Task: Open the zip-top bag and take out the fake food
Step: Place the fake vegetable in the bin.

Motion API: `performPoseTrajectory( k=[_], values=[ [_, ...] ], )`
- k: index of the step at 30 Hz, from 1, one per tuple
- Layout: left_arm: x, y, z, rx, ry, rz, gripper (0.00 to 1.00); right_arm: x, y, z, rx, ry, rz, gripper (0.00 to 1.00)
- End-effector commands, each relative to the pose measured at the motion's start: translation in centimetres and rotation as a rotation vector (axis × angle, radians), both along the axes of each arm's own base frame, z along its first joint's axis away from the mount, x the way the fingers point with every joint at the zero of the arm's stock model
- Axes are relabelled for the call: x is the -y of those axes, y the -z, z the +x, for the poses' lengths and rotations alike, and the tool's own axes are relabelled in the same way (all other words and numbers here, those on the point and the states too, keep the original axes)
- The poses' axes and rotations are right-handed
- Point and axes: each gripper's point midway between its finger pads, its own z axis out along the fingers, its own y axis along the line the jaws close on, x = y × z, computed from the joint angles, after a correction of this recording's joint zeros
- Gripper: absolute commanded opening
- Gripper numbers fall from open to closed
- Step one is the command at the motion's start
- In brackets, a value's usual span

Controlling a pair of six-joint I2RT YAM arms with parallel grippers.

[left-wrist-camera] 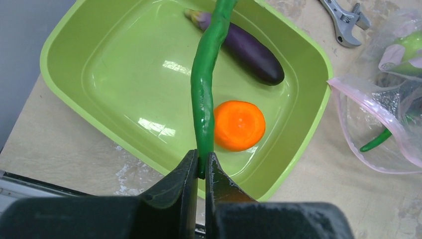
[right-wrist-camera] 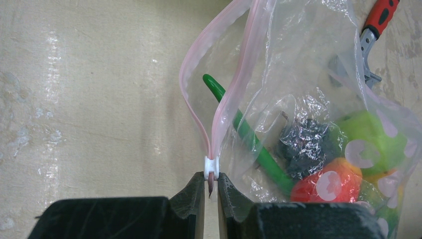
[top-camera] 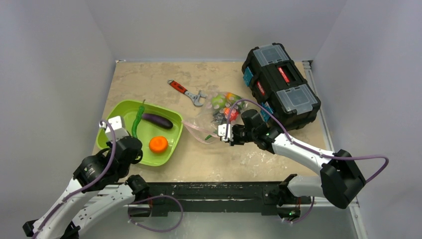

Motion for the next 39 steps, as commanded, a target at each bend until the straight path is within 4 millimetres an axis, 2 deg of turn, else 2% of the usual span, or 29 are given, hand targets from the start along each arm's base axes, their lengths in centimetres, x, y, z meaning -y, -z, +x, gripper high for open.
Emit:
performPoseTrajectory(
  k=[1, 10, 18, 39],
  values=[
    [1.0, 0.1, 1.6, 0.023, -0.019, -0.027, 0.0, -0.7, -1.9, 1.0, 0.039, 0.005, 0.036, 0.03],
    [1.2, 1.5, 2.9, -0.009, -0.047, -0.062, 0.0, -0.7, -2.0, 1.0, 0.039, 0.005, 0.037, 0.03],
    [0.7, 3.6, 3.5, -0.067, -0.104, -0.055, 0.0, -0.7, -2.0, 1.0, 0.039, 0.004, 0.038, 0.03],
    [0.5, 4.1, 4.8, -0.089, -0.154, -0.089, 0.0, -0.8, -2.0, 0.9, 0.038, -0.001, 0.039, 0.03]
  ],
)
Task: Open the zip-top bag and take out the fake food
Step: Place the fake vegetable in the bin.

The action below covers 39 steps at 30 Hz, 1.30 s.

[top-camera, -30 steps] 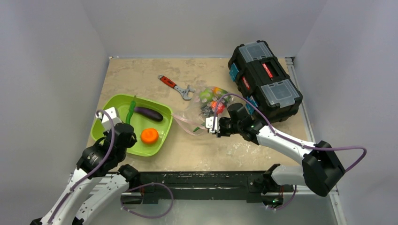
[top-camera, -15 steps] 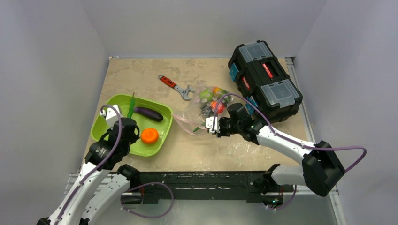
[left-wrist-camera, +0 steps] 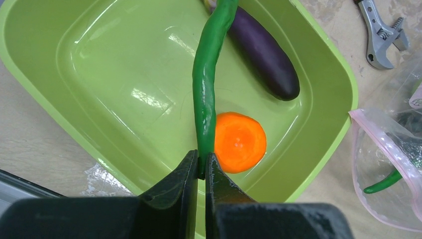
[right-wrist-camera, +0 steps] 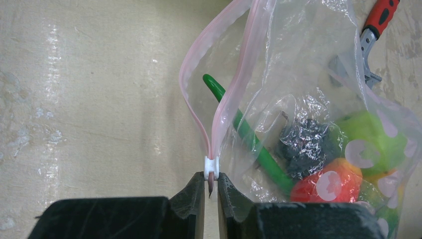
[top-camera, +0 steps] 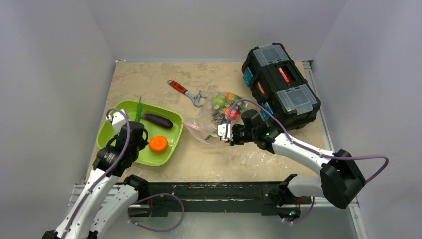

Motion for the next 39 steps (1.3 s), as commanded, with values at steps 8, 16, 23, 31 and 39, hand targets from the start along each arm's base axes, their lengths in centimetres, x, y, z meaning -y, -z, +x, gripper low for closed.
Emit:
performPoseTrajectory(
  k=[8, 16, 23, 31, 39],
  values=[
    [0.2, 0.0, 1.4, 0.0, -0.018, -0.026, 0.0, -0.8, -2.0, 0.9, 0.037, -0.002, 0.039, 0.04],
    [0.2, 0.9, -0.5, -0.012, -0.086, -0.126, 0.0, -0.8, -2.1, 0.9, 0.037, -0.003, 0.041, 0.03],
    [0.0, 1.7, -4.0, -0.013, -0.225, -0.286, 0.0, -0.8, -2.3, 0.9, 0.04, -0.006, 0.044, 0.04],
    [1.5, 2.9, -1.6, -0.032, -0.199, -0.308, 0.42, -0.8, -2.6, 0.8, 0.045, -0.007, 0.051, 0.03],
    [4.6, -0.2, -0.4, 0.022, 0.058, -0.345, 0.86, -0.9, -2.7, 0.7, 0.043, -0.013, 0.054, 0.03]
  ],
)
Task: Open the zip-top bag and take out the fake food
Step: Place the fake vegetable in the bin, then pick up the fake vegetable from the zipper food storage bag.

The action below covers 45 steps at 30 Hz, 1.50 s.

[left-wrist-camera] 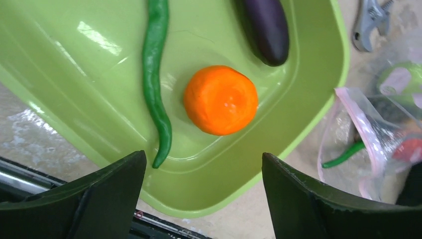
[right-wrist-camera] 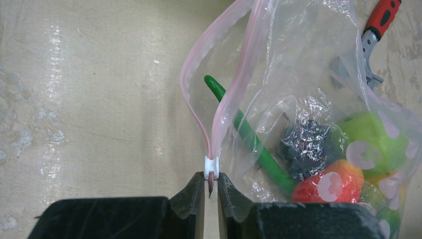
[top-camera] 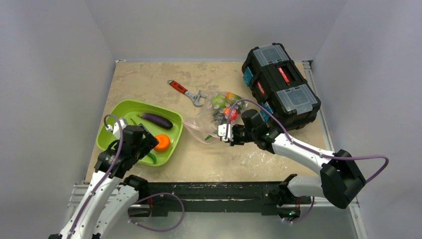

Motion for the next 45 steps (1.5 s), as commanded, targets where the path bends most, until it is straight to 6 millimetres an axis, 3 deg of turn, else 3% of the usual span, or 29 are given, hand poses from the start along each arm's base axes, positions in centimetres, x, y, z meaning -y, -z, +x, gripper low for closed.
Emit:
performPoseTrajectory(
  k=[1, 7, 14, 22, 32, 45],
  values=[
    [2.9, -4.0, 1.1, 0.151, 0.215, -0.064, 0.87, -0.8, -2.6, 0.8, 0.044, -0.007, 0.05, 0.03],
    [8.7, -5.8, 0.2, 0.3, 0.592, -0.204, 0.89, -0.9, -2.3, 0.7, 0.033, -0.011, 0.047, 0.03],
    [13.0, -6.0, -0.4, 0.361, 0.798, -0.378, 0.87, -1.0, -1.9, 0.5, 0.007, -0.015, 0.043, 0.03],
    [14.6, -4.6, -0.6, 0.363, 0.825, -0.461, 0.87, -1.1, -1.9, 0.5, -0.018, -0.014, 0.053, 0.03],
    [17.3, -2.5, -0.7, 0.327, 0.855, -0.44, 0.87, -0.9, -2.0, 0.5, -0.029, -0.011, 0.063, 0.03],
    [18.0, -1.3, -0.4, 0.37, 0.835, -0.488, 0.86, -0.9, -2.0, 0.6, -0.034, -0.007, 0.065, 0.03]
  ],
)
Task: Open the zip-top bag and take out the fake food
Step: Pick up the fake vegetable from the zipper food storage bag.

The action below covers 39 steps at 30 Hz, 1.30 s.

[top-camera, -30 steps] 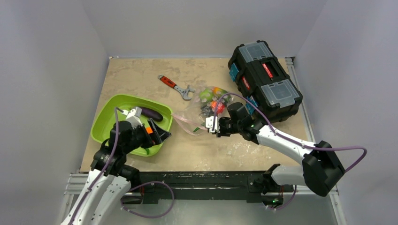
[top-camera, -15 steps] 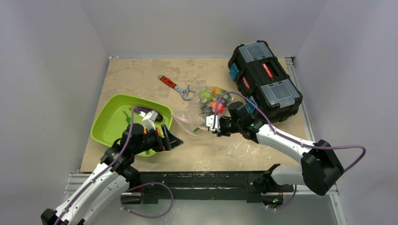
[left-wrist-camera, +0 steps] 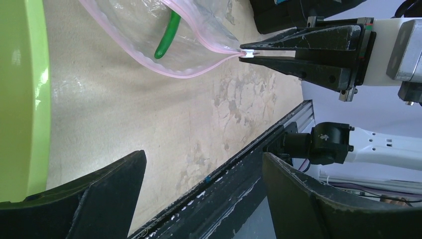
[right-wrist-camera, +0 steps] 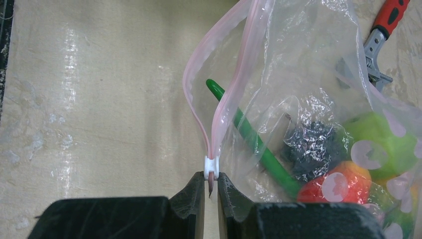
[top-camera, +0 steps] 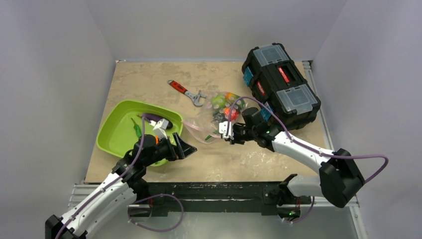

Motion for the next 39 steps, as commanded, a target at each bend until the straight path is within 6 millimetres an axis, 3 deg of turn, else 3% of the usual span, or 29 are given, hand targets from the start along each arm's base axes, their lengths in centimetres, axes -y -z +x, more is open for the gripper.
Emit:
performPoseTrajectory(
  k=[1, 24, 39],
  values=[
    [0.7, -1.1, 0.8, 0.053, -0.012, -0.058, 0.86, -0.8, -1.8, 0.7, 0.015, -0.005, 0.043, 0.03],
    [3.7, 0.0, 0.8, 0.062, 0.02, -0.073, 0.85, -0.9, -2.0, 0.6, 0.005, -0.004, 0.054, 0.03],
    [4.6, 0.4, 0.9, 0.059, 0.008, -0.084, 0.85, -0.8, -2.1, 0.6, 0.005, -0.004, 0.057, 0.03]
  ],
)
